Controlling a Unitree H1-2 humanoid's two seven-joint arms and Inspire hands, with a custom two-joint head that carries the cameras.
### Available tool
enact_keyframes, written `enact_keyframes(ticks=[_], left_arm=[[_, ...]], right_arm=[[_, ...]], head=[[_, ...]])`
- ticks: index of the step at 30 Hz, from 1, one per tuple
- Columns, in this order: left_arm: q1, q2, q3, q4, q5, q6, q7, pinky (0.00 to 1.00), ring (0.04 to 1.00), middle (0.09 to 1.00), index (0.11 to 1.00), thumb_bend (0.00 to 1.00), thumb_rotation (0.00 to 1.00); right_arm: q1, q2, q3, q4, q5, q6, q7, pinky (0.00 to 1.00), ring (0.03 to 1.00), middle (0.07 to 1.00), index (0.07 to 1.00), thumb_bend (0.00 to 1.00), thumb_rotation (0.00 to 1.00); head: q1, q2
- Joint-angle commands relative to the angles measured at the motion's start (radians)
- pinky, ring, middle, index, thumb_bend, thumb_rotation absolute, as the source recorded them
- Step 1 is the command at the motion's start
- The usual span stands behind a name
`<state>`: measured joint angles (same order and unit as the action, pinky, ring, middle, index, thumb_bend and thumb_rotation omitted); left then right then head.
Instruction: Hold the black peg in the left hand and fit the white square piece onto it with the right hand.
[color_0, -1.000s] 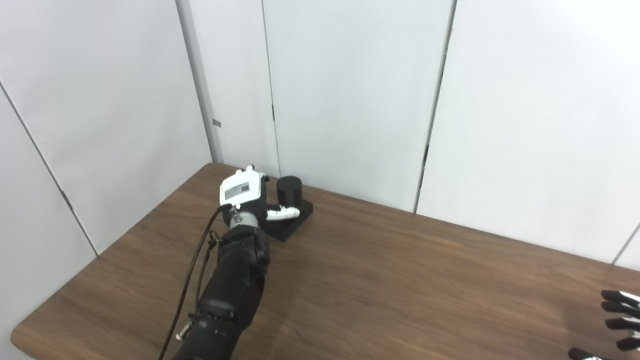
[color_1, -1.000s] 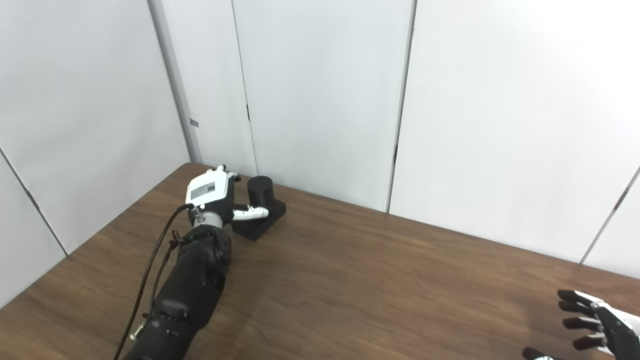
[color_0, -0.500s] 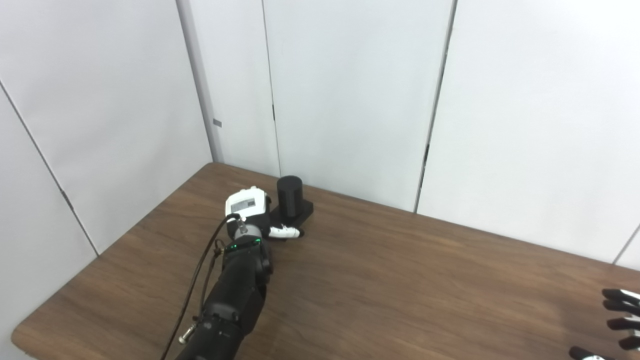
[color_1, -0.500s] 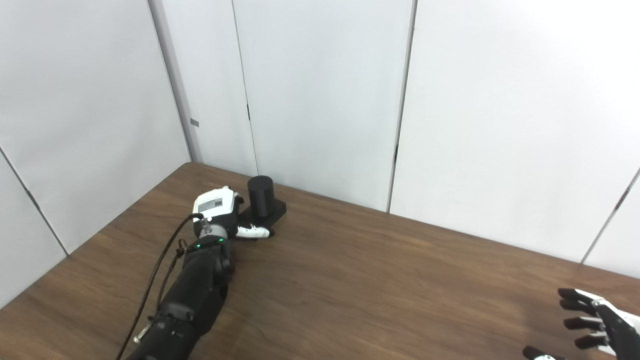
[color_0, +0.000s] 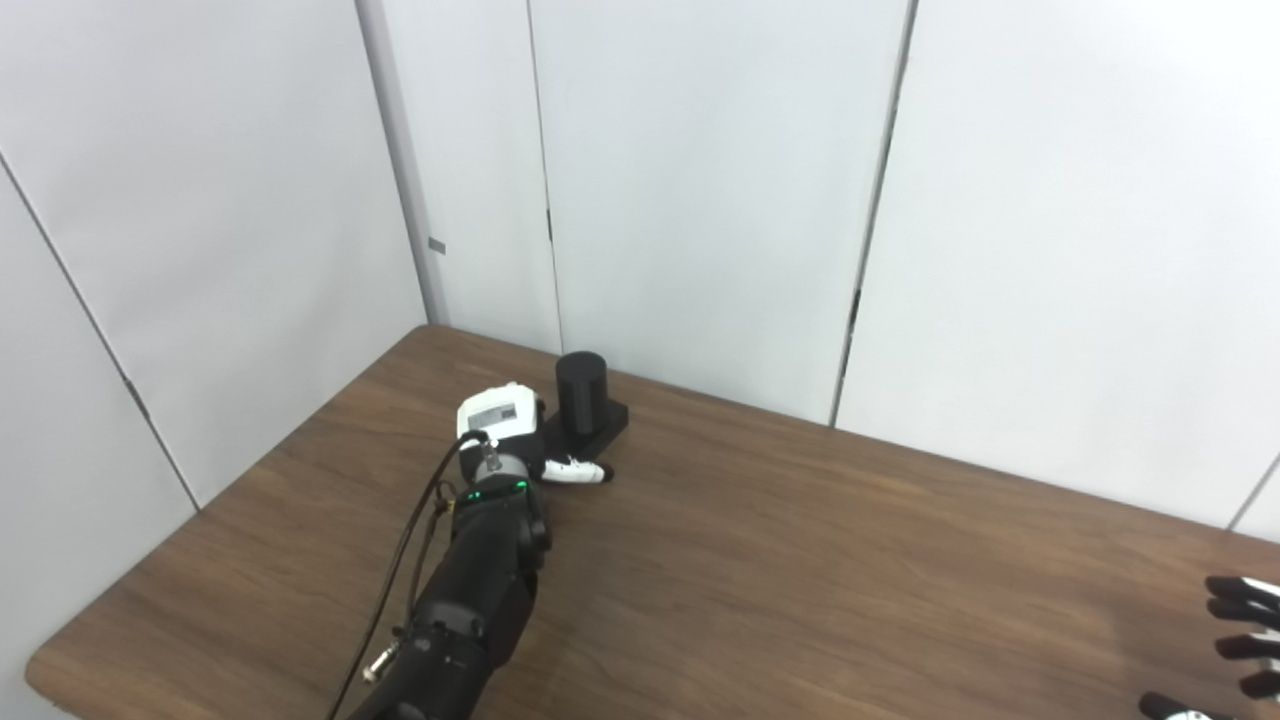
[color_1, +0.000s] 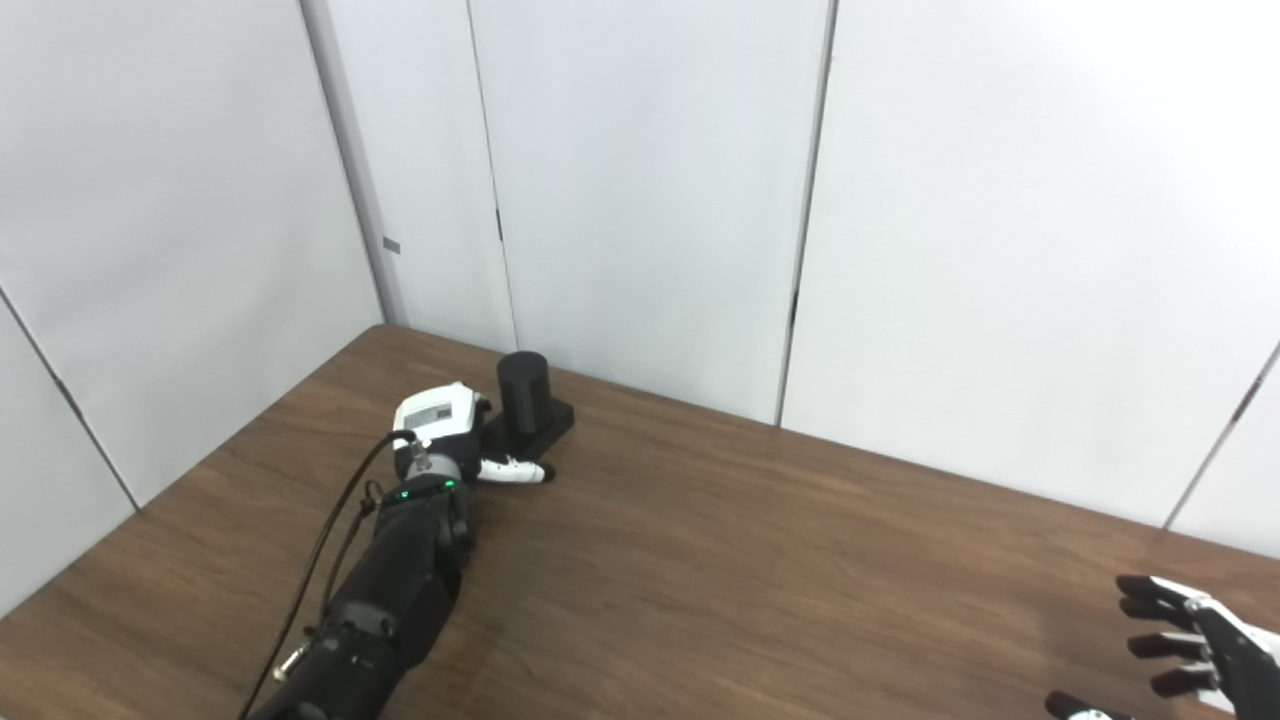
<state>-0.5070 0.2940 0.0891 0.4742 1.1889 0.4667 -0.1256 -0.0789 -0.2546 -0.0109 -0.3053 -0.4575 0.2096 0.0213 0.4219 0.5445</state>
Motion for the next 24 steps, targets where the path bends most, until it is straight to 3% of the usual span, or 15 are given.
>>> enact_keyframes(ticks=[1, 7, 13, 19, 21, 24], left_arm=[[-0.043, 0.02, -0.012, 0.013, -0.012, 0.003, 0.034, 0.96, 1.0, 1.0, 0.866, 1.0, 0.53], [-0.041, 0.02, -0.05, 0.038, -0.061, 0.003, 0.066, 0.9, 0.997, 0.997, 0.84, 0.94, 0.5], [-0.034, 0.036, -0.093, 0.04, -0.134, 0.002, 0.085, 0.84, 0.952, 0.943, 0.73, 0.84, 0.42], [-0.033, 0.065, -0.151, 0.056, -0.223, -0.006, 0.094, 0.84, 0.949, 0.923, 0.643, 0.76, 0.32], [-0.031, 0.087, -0.185, 0.05, -0.25, -0.021, 0.072, 0.84, 0.933, 0.888, 0.628, 0.75, 0.3], [-0.03, 0.116, -0.232, 0.046, -0.296, -0.037, 0.04, 0.74, 0.863, 0.776, 0.577, 0.75, 0.24]], right_arm=[[-0.021, -0.009, -0.006, -0.043, 0.0, -0.008, -0.001, 0.48, 0.617, 0.705, 0.712, 0.66, 0.0], [-0.019, -0.008, -0.007, -0.056, -0.006, 0.0, 0.001, 0.48, 0.604, 0.69, 0.705, 0.67, 0.0], [-0.015, -0.009, -0.007, -0.066, -0.006, 0.005, 0.004, 0.47, 0.592, 0.68, 0.7, 0.66, 0.0], [-0.017, -0.011, -0.007, -0.066, -0.007, 0.002, 0.006, 0.47, 0.582, 0.667, 0.695, 0.66, 0.0], [-0.019, -0.009, -0.008, -0.064, -0.006, 0.0, 0.006, 0.48, 0.583, 0.668, 0.694, 0.65, 0.0], [-0.022, -0.007, -0.006, -0.066, -0.011, 0.005, 0.006, 0.48, 0.585, 0.671, 0.694, 0.65, 0.0]], head=[[-0.001, 0.0], [-0.003, 0.006], [-0.007, 0.014], [-0.007, 0.014], [-0.009, 0.019], [-0.011, 0.02]])
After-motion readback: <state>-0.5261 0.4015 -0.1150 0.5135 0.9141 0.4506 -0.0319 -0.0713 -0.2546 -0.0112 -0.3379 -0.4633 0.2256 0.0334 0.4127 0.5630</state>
